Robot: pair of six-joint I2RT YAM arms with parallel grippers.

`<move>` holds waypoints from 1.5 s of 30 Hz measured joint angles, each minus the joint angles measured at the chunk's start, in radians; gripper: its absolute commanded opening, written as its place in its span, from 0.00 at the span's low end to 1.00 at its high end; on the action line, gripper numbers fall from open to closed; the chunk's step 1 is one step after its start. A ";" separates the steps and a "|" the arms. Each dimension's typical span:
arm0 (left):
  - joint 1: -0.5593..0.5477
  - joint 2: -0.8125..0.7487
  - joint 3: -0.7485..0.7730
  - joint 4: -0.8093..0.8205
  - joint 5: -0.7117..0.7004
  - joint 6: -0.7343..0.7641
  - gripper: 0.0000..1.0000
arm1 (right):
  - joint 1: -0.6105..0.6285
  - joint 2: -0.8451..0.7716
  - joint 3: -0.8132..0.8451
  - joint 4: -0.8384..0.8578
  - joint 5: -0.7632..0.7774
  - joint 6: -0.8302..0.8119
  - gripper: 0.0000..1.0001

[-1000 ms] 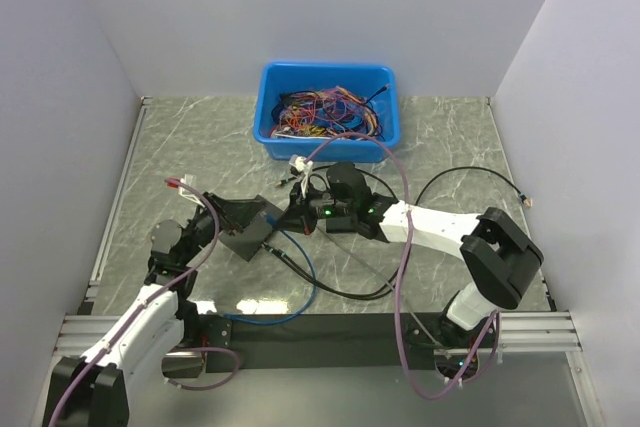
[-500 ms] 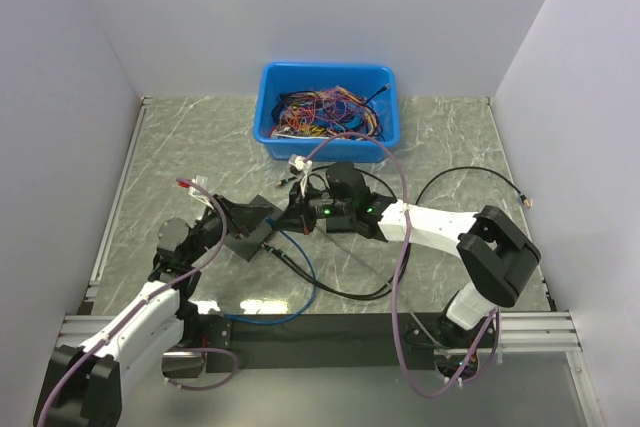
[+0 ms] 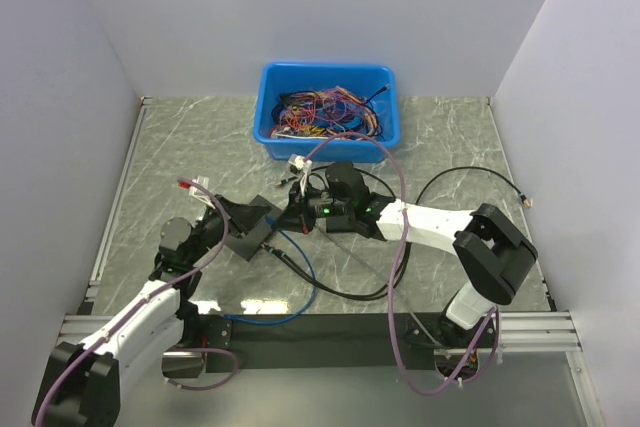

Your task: Insert the plug into the switch port

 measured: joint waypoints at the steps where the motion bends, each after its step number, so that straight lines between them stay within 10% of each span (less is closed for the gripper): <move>1: -0.002 0.000 0.000 -0.003 -0.004 0.000 0.01 | 0.000 0.000 0.000 -0.002 0.003 0.000 0.08; 7: -0.019 -0.005 0.059 -0.172 -0.069 0.007 0.00 | 0.006 -0.009 0.014 -0.081 0.149 -0.016 0.48; 20: -0.040 0.188 0.230 -0.511 -0.248 -0.002 0.01 | 0.147 -0.044 0.139 -0.295 0.645 -0.143 0.45; 45: -0.054 0.195 0.235 -0.532 -0.264 -0.008 0.01 | 0.187 0.087 0.188 -0.319 0.636 -0.170 0.38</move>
